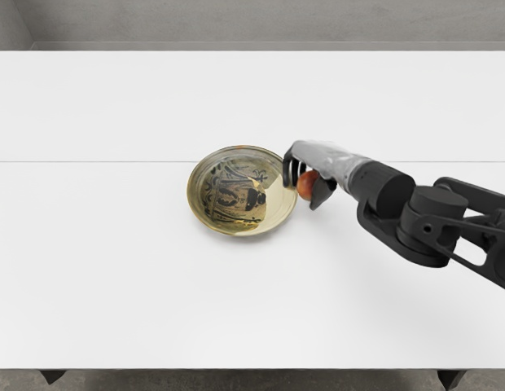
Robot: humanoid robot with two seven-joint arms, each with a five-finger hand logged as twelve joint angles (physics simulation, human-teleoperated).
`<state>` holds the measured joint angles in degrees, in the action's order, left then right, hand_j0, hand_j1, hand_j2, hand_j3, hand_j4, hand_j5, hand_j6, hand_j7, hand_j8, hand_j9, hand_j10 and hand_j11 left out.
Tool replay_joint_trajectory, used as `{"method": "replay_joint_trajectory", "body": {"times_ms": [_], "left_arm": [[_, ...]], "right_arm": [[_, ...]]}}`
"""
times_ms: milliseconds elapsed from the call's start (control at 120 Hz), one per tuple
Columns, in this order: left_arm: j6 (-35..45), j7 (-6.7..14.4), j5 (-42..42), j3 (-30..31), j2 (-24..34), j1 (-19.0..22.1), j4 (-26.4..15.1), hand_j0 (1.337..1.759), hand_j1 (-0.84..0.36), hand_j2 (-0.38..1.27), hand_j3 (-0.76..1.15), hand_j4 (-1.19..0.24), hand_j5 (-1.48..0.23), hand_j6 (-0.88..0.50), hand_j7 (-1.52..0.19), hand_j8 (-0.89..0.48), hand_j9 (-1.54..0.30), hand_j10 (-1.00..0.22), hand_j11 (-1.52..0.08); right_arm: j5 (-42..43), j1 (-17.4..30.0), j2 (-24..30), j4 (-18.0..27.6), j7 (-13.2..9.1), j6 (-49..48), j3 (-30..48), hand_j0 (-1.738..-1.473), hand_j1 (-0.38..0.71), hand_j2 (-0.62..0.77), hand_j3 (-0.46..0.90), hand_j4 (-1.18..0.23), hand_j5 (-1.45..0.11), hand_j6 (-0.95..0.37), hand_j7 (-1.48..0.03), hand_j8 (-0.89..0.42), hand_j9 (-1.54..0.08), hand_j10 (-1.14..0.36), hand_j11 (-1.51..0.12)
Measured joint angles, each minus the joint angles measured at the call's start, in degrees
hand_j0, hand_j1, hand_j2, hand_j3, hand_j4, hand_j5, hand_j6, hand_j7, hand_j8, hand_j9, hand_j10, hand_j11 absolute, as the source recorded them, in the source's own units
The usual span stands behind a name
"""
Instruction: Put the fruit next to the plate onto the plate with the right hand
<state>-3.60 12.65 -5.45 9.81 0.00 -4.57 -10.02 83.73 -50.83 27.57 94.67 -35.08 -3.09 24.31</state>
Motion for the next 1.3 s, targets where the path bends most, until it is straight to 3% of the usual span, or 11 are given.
{"method": "replay_joint_trajectory", "body": {"times_ms": [533,1000,1117,1300], "left_arm": [[0.0,0.0,0.0,0.0,0.0,0.0,0.0,1.658,0.35,0.00,0.00,0.00,0.00,0.00,0.00,0.00,0.00,0.00,0.00],[0.0,0.0,0.0,0.0,0.0,0.0,0.0,1.658,0.35,0.00,0.00,0.00,0.00,0.00,0.00,0.00,0.00,0.00,0.00],[0.0,0.0,0.0,0.0,0.0,0.0,0.0,1.658,0.35,0.00,0.00,0.00,0.00,0.00,0.00,0.00,0.00,0.00,0.00],[0.0,0.0,0.0,0.0,0.0,0.0,0.0,1.658,0.35,0.00,0.00,0.00,0.00,0.00,0.00,0.00,0.00,0.00,0.00]], "right_arm": [[0.2,-3.5,-11.3,-9.6,0.0,-0.5,0.5,-1.649,0.15,0.21,0.00,-0.80,-0.98,-0.70,-1.01,-0.54,-0.98,-0.65,-1.01],[0.3,-5.1,-17.1,-16.6,0.0,-0.5,0.0,-1.649,0.15,0.21,0.00,-0.78,-0.96,-0.70,-0.99,-0.54,-0.97,-0.65,-0.99],[0.1,-5.1,-17.3,-16.7,0.0,-0.4,-0.1,-1.652,0.16,0.17,0.00,-0.68,-0.84,-0.71,-0.86,-0.53,-0.84,-0.64,-0.86],[-0.2,-4.8,-17.4,-16.4,0.1,-0.3,0.0,-1.656,0.07,0.03,0.00,-0.46,-0.58,-0.47,-0.59,-0.39,-0.58,-0.44,-0.59]]}}
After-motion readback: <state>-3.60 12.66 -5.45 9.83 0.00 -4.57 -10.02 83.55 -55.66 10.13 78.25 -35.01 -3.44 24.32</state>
